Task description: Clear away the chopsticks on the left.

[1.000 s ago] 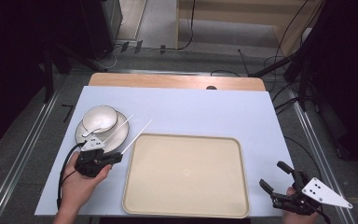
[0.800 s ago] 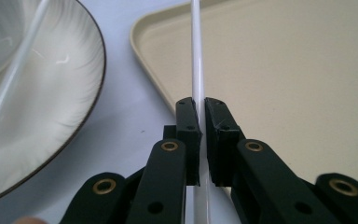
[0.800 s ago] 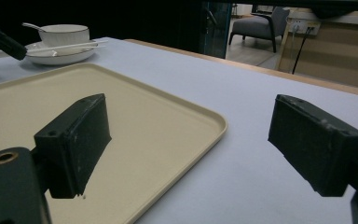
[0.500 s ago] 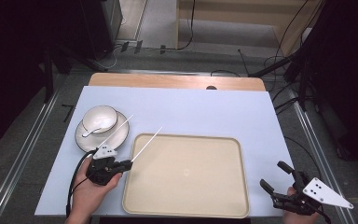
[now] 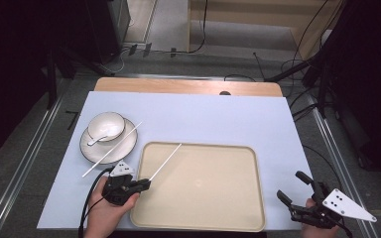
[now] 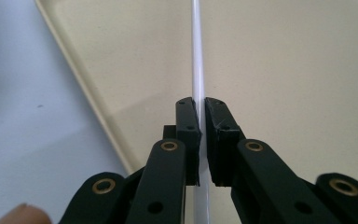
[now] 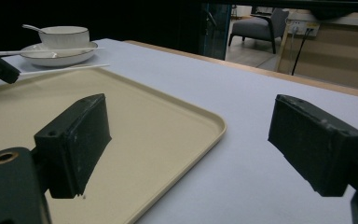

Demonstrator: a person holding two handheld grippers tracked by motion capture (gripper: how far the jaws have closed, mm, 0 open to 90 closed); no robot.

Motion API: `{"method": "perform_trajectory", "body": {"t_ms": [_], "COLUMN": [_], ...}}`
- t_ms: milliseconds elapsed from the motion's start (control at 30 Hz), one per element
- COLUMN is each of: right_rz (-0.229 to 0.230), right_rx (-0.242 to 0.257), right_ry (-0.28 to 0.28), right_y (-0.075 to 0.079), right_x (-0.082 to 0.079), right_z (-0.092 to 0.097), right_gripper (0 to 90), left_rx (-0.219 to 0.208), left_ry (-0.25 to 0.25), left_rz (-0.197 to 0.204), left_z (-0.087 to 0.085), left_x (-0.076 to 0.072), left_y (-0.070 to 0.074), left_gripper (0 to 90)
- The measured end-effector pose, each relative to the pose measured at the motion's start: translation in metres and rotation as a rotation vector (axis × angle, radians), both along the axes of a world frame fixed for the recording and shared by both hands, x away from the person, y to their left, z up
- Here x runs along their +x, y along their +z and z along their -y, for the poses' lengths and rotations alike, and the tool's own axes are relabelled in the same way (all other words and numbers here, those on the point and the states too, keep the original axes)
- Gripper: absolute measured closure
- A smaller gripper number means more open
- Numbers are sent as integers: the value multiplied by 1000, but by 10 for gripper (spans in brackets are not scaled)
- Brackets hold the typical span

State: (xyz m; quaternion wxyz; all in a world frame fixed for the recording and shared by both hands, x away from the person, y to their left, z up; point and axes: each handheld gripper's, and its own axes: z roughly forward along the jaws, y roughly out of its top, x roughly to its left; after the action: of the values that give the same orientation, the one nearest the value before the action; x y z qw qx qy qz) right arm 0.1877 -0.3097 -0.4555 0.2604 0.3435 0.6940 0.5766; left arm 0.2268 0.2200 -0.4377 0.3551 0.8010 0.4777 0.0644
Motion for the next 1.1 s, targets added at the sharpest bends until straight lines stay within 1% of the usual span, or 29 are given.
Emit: {"method": "perform_trajectory", "body": {"t_ms": [67,200,333,367,600,633,733,767,933,1100], "right_rz": [0,-1,1,1,0,0,0,-1,2,0], "right_rx": [0,-2,-2,-2,0,1,3,2,3,0], "right_ry": [0,-2,-1,-1,0,0,1,0,0,3], "right_y": [0,0,0,0,0,0,0,0,0,0], "right_x": [0,0,0,0,0,0,0,0,0,0], "right_z": [0,0,0,0,0,0,0,0,1,0], "right_gripper": [129,129,129,130,129,129,129,129,129,129], "left_rx": [-5,-37,-45,-61,-51,-42,-34,-43,-44,-28], "left_ry": [5,22,32,39,43,49,51,59,66,76], "left_rz": [-4,-25,-34,-40,-57,-51,-57,-54,-53,-38], "left_z": [1,4,6,8,13,14,15,15,16,18], "left_x": [-1,-3,-2,-2,-1,-1,-1,-1,-1,-3], "left_y": [-1,-4,-7,-9,-17,-18,-20,-21,-22,-22], "left_gripper": [849,849,849,849,849,849,848,848,845,842]}}
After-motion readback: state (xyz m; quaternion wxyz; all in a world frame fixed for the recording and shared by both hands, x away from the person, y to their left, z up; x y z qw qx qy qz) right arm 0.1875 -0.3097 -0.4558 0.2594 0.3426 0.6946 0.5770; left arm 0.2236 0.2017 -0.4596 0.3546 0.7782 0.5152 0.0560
